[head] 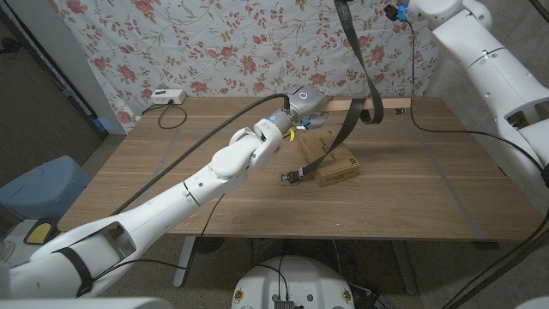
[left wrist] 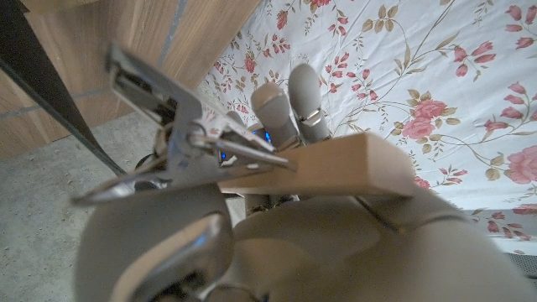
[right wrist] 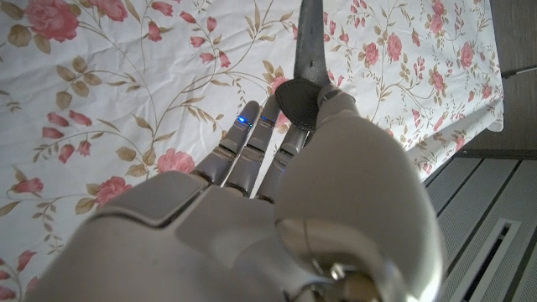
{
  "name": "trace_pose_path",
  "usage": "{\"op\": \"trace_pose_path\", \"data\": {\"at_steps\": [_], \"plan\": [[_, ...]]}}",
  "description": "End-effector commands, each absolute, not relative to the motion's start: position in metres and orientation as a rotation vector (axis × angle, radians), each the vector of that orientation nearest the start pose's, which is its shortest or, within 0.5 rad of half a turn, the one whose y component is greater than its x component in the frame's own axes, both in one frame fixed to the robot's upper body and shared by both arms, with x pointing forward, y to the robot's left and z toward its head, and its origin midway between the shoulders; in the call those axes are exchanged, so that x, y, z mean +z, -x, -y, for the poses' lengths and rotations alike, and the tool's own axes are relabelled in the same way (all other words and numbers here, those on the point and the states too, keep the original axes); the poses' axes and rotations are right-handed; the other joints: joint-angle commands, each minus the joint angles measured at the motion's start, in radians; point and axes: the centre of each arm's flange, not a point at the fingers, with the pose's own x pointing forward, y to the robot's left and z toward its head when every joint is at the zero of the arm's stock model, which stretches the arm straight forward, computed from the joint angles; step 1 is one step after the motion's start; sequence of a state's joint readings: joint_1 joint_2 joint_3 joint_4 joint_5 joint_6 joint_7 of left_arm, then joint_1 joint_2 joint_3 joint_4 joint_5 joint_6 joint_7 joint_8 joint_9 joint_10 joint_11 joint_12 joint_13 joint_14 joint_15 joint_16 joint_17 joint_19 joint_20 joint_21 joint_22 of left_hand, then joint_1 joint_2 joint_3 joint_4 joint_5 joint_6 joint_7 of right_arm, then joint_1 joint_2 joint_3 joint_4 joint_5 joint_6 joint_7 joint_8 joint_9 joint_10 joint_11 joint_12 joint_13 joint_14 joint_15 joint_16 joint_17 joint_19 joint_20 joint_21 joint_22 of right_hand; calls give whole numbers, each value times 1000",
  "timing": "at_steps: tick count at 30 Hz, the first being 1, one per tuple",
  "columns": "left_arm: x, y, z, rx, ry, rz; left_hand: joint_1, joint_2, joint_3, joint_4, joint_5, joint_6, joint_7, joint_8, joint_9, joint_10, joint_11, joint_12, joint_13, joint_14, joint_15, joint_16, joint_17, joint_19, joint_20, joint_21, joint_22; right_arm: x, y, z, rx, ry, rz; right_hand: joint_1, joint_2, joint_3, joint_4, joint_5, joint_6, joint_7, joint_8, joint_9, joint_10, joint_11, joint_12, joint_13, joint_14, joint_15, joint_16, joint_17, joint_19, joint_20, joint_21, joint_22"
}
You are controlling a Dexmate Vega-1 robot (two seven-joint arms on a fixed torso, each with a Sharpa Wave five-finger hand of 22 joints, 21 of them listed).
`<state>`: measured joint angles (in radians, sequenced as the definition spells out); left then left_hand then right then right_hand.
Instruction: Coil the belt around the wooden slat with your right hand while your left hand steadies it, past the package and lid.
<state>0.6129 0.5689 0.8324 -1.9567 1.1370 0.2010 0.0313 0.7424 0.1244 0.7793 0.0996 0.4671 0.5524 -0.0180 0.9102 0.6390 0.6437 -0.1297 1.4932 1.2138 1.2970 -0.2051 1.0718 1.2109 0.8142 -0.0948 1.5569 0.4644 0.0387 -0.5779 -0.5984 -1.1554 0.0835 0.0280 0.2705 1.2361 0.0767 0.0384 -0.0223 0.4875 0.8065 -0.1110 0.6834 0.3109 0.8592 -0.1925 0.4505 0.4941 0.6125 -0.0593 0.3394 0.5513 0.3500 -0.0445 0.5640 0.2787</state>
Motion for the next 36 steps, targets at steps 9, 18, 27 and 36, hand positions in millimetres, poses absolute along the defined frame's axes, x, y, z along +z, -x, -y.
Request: {"op": "trace_pose_path", "data": {"at_steps": [9, 18, 27, 36], "plan": [[104, -470, -55, 275, -1524, 1289, -25, 28, 57, 60, 10, 1, 1, 10, -1, 1, -1, 4, 11, 0, -3, -4, -2, 2, -67, 0, 3, 309, -693, 315, 105, 844, 477, 10, 6, -11, -1, -7, 53, -35, 43, 160, 7, 8, -6, 5, 3, -167, -9, -3, 5, -51, 6, -9], [104, -454, -58, 271, -1439, 1311, -26, 29, 57, 60, 11, 0, 1, 15, -1, 4, -1, 2, 6, 3, -3, -2, 1, 1, -66, 1, 6, 282, -702, 360, -1, 755, 396, 13, 9, -18, 0, -8, 53, -34, 41, 158, 5, 9, -9, 8, 6, -167, -14, -5, 5, -48, 7, -17], [100, -456, -59, 260, -1442, 1256, -26, 30, 57, 60, 11, 0, 2, 16, -5, 3, -2, 4, 6, 2, -3, -4, -1, 2, -67, 1, 4, 268, -696, 414, -69, 662, 382, 16, 12, -26, 2, -10, 53, -35, 41, 159, 6, 8, -11, 11, 5, -166, -21, -7, 4, -47, 7, -25], [101, -459, -52, 250, -1442, 1264, -26, 30, 57, 59, 10, -3, 2, 19, -8, 3, -1, 4, 4, 3, -3, -4, -1, 1, -67, 0, 3, 262, -678, 451, -35, 640, 445, 19, 15, -32, 3, -11, 52, -35, 40, 160, 6, 7, -15, 12, 7, -166, -25, -9, 2, -47, 8, -32]]}}
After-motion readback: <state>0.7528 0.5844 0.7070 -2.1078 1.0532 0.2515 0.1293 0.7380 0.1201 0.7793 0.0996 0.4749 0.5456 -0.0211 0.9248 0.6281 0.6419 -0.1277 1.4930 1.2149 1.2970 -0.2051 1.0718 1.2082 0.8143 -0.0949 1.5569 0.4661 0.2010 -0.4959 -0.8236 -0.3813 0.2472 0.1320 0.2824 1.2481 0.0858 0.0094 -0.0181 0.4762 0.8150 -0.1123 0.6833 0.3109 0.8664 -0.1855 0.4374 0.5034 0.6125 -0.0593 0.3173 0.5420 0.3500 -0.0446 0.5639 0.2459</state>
